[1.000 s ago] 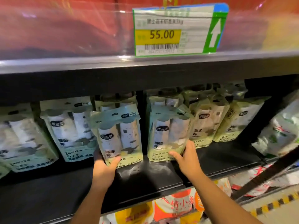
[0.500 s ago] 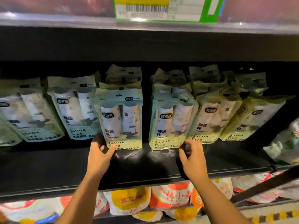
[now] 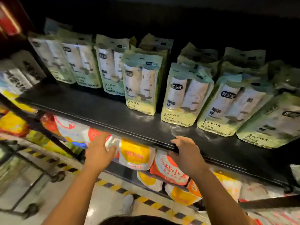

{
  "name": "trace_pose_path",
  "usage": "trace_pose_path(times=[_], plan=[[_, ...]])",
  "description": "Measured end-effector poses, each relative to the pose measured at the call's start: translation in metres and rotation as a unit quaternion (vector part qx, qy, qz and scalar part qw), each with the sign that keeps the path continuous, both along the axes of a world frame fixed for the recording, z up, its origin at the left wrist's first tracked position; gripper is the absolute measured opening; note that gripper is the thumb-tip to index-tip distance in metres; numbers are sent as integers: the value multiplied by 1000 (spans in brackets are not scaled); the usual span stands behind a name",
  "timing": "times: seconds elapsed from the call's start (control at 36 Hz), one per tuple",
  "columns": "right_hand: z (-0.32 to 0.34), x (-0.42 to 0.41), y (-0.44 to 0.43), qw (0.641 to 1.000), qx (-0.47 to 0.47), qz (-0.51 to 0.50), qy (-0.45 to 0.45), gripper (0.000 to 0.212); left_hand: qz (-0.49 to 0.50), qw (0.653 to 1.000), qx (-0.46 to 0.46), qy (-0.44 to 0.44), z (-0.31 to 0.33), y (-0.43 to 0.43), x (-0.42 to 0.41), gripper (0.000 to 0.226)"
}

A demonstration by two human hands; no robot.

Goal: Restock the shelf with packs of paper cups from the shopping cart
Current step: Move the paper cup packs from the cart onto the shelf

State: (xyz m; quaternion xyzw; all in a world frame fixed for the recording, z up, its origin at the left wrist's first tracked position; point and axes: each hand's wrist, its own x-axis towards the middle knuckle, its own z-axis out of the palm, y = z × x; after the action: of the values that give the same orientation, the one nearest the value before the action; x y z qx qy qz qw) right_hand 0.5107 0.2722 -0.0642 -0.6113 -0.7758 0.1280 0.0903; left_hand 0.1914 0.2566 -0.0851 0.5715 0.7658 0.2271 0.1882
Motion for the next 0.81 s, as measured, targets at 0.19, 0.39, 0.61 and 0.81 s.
trace_pose_path(times=[0.19, 0.39, 0.61, 0.81], plan=[[-11, -63, -16, 982, 30, 164, 90, 50, 134, 991, -19, -9, 9, -97, -51, 50], [-1, -154, -27, 943, 13, 295, 151, 48, 240, 971, 2, 7, 27, -173, -102, 52], [24, -289, -41, 942, -92, 321, 28, 69, 277, 957, 75, -32, 28, -224, -189, 48], [32, -432, -62, 926, -130, 353, -18, 63, 338, 937, 84, -22, 24, -266, -318, 51]])
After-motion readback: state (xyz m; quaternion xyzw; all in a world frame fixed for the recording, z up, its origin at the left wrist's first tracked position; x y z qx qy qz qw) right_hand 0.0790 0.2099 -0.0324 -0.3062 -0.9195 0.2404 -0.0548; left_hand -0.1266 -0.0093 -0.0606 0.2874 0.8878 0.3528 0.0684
